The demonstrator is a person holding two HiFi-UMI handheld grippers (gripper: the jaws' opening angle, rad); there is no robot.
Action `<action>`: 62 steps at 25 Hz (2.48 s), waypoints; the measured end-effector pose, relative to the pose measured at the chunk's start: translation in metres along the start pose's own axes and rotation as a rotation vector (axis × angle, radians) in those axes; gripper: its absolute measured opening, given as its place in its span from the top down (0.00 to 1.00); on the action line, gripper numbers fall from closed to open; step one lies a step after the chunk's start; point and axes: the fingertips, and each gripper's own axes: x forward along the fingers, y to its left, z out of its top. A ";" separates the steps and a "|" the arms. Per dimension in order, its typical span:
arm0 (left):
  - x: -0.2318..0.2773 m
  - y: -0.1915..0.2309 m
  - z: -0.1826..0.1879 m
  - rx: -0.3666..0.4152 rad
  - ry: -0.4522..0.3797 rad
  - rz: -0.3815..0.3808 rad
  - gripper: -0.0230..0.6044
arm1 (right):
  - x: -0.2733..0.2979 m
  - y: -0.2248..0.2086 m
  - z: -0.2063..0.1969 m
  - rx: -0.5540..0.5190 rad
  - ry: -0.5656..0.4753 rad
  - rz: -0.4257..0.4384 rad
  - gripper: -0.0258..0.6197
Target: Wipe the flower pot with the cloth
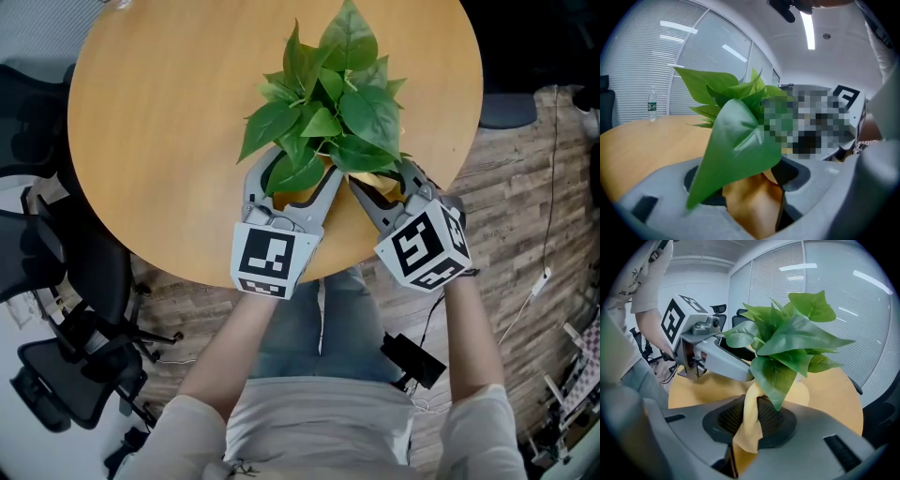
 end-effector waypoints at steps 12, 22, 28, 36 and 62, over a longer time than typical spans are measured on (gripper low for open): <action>0.008 0.019 0.013 0.135 -0.049 -0.452 0.21 | 0.001 0.000 -0.005 0.028 -0.003 0.006 0.86; 0.028 0.009 0.026 0.188 -0.080 -0.665 0.13 | 0.001 0.001 -0.005 0.049 -0.003 0.009 0.86; 0.028 0.008 0.027 0.190 -0.102 -0.673 0.22 | -0.004 -0.002 -0.007 0.098 -0.019 0.005 0.86; 0.029 0.009 0.027 0.183 -0.103 -0.666 0.23 | -0.017 -0.060 -0.029 0.120 0.041 -0.104 0.86; 0.032 0.010 0.021 0.186 -0.078 -0.569 0.23 | 0.008 -0.067 -0.001 -0.072 0.095 -0.115 0.86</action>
